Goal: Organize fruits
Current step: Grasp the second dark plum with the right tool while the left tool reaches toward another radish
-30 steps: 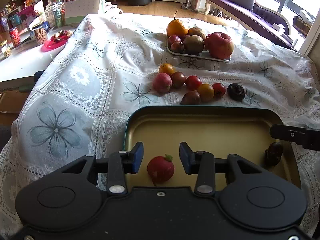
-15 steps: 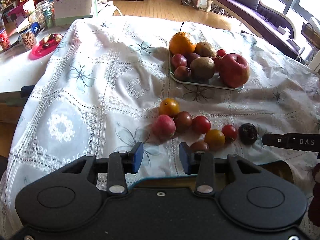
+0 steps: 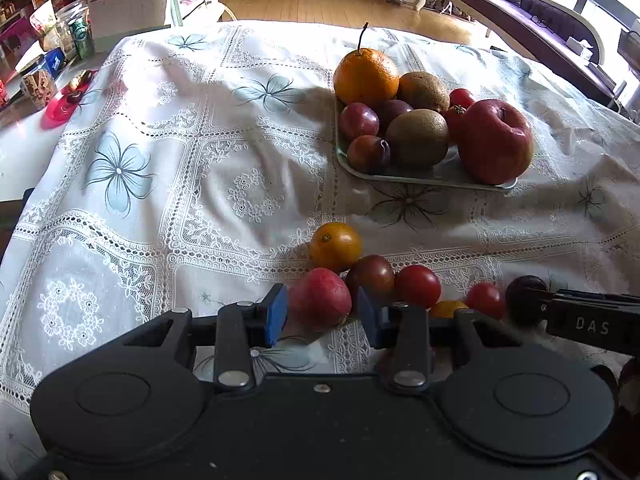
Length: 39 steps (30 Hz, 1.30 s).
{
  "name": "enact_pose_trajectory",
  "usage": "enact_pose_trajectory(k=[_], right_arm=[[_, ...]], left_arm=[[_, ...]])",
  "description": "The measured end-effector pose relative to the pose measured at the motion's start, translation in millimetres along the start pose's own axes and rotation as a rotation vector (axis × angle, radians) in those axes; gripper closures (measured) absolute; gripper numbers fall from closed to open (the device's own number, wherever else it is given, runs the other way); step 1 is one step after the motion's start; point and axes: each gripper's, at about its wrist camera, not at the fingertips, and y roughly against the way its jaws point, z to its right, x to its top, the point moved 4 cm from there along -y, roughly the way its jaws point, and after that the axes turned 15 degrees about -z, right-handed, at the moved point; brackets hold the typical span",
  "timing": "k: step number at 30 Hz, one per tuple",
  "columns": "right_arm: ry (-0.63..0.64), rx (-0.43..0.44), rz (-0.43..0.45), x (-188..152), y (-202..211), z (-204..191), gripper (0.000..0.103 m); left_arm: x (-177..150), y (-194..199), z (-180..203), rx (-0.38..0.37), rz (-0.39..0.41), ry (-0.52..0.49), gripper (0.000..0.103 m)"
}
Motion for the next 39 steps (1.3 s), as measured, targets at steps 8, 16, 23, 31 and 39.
enact_pose_trajectory(k=[8, 16, 23, 31, 39], right_arm=[[0.016, -0.062, 0.013, 1.6, -11.0, -5.8, 0.048], [0.047, -0.109, 0.024, -0.4, -18.9, -10.2, 0.059], [0.054, -0.122, 0.046, -2.4, -17.3, -13.0, 0.059], [0.022, -0.08, 0.041, -2.0, -13.1, -6.5, 0.059], [-0.019, -0.007, 0.047, -7.4, 8.6, -0.3, 0.059]], left_arm=[[3.2, -14.6, 5.5, 0.033, -0.018, -0.021, 0.054], [6.2, -24.4, 6.0, 0.048, -0.024, -0.008, 0.054], [1.6, -24.4, 4.6, 0.029, -0.013, -0.015, 0.054], [8.3, -27.1, 4.9, 0.01, -0.019, 0.019, 0.052], [5.9, -16.0, 8.7, 0.011, 0.011, 0.007, 0.081]])
